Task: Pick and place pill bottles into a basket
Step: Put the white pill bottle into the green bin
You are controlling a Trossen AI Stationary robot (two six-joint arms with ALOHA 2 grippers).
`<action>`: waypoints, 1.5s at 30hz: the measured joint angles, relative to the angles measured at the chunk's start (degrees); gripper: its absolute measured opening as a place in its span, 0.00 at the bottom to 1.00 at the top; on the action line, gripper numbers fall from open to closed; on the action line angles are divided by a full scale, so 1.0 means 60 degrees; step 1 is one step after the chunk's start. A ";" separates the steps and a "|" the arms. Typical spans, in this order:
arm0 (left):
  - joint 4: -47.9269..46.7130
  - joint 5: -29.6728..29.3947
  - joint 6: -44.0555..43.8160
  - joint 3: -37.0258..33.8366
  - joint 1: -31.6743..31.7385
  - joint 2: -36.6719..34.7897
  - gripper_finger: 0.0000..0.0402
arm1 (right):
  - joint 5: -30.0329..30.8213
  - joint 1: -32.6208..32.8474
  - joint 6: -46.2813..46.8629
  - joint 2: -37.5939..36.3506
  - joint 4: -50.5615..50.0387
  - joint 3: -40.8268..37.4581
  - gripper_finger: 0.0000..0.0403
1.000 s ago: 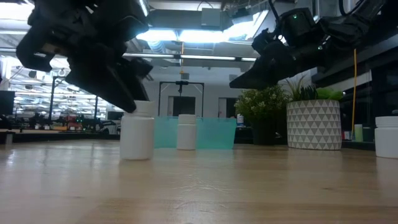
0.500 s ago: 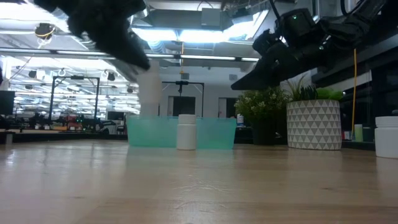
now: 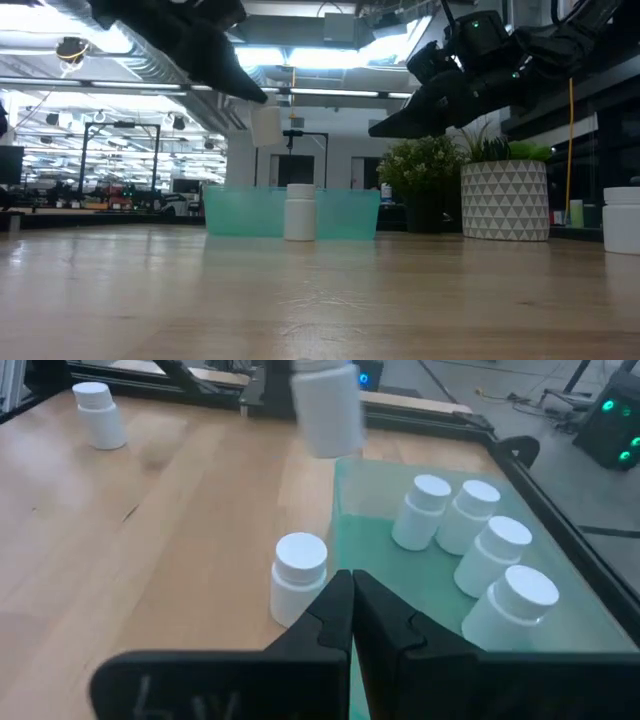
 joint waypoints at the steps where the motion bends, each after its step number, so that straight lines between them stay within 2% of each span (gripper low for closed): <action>1: 0.0034 0.0071 0.0004 0.0000 0.0184 -0.0004 0.38 | 0.0000 0.0000 0.0007 -0.0003 0.0000 0.0000 0.03; 8: 0.0043 0.0882 0.0235 0.0000 0.1117 -0.0002 0.38 | 0.0000 0.0000 0.0378 -0.0003 -0.0018 0.0000 0.03; 12: 0.0045 0.0926 0.0223 0.0004 0.1456 0.0161 0.38 | 0.0000 0.0000 0.0761 -0.0003 -0.0025 0.0000 0.03; 16: 0.0244 0.0945 0.0112 0.0004 0.1766 0.0610 0.38 | 0.0000 0.0000 0.0721 -0.0002 -0.0025 0.0000 0.03; 22: 0.0848 0.1494 0.0079 0.0103 0.2314 0.1375 0.38 | 0.0000 0.0000 0.0484 0.0000 -0.0029 0.0000 0.03; 32: 0.0024 0.1594 0.0322 0.1477 0.2767 0.2791 0.38 | 0.0004 0.0000 0.0488 0.0000 -0.0053 0.0000 0.03; 45: 0.0190 0.1541 -0.0252 0.1509 0.3194 0.3551 0.38 | 0.0004 0.0000 0.0487 0.0000 -0.0106 0.0000 0.03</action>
